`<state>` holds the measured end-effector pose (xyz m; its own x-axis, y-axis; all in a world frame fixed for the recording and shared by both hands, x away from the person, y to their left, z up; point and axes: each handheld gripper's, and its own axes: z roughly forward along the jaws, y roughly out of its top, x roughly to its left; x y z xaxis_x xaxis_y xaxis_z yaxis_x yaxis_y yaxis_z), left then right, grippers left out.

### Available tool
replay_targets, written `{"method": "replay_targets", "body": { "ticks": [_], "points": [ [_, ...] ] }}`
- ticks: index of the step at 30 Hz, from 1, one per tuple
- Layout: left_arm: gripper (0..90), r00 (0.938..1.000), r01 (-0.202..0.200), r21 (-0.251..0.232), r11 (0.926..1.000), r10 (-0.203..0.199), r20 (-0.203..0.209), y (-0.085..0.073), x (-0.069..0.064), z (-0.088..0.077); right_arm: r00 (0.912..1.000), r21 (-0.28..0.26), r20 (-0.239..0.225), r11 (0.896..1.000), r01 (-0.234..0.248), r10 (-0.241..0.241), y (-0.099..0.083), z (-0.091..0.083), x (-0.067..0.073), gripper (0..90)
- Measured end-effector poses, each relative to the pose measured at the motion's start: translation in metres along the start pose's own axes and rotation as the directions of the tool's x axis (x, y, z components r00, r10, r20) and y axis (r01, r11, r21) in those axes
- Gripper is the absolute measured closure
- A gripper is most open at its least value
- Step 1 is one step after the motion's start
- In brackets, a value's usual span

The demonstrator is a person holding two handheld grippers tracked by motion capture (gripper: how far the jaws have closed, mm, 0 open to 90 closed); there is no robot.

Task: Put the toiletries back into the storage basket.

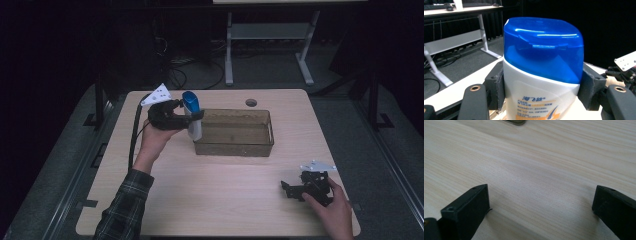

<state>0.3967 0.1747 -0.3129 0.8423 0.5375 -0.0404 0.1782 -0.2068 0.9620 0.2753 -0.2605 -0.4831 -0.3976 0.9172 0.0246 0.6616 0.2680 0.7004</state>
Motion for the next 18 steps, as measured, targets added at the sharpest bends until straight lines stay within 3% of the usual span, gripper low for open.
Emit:
{"method": "replay_targets", "body": {
  "ticks": [18],
  "points": [
    [33.8, 0.9999, 0.016, -0.022, 0.9996, -0.016, -0.003, -0.008, 0.0, 0.029, 1.0, -0.002, 0.0, 1.0, 0.003, -0.003, 0.0, 0.0, 0.0, 0.7]
  ]
}}
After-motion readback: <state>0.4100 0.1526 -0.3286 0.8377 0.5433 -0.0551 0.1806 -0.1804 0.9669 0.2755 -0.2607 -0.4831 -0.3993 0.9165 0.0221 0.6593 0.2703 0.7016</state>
